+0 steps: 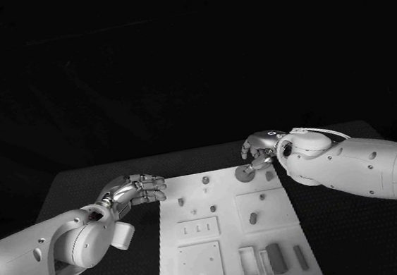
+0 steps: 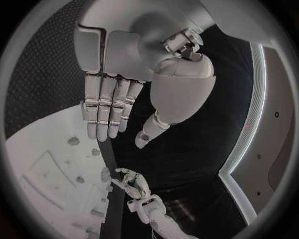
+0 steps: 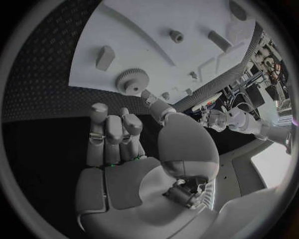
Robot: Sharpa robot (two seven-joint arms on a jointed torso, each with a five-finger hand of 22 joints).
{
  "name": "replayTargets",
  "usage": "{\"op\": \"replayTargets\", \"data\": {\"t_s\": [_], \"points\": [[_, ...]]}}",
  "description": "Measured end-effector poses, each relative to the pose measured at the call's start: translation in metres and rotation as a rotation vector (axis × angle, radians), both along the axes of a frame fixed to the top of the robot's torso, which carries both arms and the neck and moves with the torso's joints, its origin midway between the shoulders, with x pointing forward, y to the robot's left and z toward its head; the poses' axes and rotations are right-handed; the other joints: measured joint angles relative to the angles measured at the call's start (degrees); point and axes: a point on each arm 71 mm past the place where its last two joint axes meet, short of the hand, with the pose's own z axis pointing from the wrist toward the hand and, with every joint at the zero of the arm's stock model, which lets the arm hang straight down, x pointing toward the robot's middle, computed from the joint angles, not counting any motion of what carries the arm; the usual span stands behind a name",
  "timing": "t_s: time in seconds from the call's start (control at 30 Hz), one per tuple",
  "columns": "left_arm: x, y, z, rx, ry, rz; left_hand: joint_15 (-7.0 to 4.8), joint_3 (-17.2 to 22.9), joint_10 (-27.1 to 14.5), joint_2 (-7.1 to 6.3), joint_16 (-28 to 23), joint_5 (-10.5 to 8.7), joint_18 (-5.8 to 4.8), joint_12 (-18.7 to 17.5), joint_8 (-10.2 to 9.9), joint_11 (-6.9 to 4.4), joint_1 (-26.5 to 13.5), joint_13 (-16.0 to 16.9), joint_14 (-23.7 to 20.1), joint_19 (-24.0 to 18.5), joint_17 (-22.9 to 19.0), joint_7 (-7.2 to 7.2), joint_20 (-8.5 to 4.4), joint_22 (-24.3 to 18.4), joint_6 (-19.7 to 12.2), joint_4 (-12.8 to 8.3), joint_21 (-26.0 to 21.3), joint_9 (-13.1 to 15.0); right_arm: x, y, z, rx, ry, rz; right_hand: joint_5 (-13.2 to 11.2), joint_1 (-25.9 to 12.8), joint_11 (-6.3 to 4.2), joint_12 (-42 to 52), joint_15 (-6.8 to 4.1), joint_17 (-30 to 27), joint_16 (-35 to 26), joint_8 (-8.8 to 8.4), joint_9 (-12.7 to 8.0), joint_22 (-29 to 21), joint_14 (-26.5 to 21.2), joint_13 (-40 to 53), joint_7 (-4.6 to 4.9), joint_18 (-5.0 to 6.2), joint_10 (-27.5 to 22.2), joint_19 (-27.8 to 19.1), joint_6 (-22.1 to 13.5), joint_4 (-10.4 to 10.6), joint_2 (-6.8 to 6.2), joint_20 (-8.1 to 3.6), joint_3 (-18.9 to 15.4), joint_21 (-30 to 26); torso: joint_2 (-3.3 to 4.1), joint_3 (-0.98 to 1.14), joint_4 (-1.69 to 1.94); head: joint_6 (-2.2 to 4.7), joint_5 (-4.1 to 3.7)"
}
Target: Assemble the parts on the task board
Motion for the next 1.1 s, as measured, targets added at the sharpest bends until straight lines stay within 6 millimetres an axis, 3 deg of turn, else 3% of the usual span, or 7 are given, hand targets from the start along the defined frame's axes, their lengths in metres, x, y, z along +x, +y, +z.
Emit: {"op": "replayTargets", "data": {"t_s": [0.6, 1.1], "points": [[0.000, -0.001, -0.001, 0.004, 0.009, -0.004, 0.00, 0.0, 0.0, 0.00, 0.0, 0.00, 0.00, 0.0, 0.0, 0.00, 0.0, 0.0, 0.0, 0.0, 0.1, 0.00, 0.00, 0.0, 0.0, 0.0, 0.0, 0.0, 0.001, 0.008, -0.021, -0.010, 0.052, 0.012, 0.0, 0.0, 0.22, 0.5, 0.15, 0.1, 0.2, 0.10, 0.0, 0.0, -0.2, 0.0, 0.03, -0.17, -0.2, -0.2, -0.2, 0.2, 0.00, -0.03, -0.2, 0.0, -0.02, -0.10, 0.05, -0.40, 0.31], [0.001, -0.001, -0.001, 0.005, 0.012, -0.004, 0.00, 0.0, 0.0, 0.00, 0.0, 0.00, 0.00, -0.2, 0.0, 0.00, 0.0, 0.0, 0.0, 0.0, 0.1, 0.00, 0.00, 0.0, 0.0, 0.0, 0.0, -0.1, 0.003, 0.009, -0.023, -0.011, 0.042, 0.020, 0.0, 0.6, 0.29, 0.9, 0.23, 0.2, 0.5, 0.73, 0.2, 0.0, -0.3, 0.0, -0.25, -0.18, -0.3, -0.2, 1.1, -1.2, 2.75, -0.02, 0.1, 0.2, -0.02, -0.08, -0.03, -0.68, 0.38]]}}
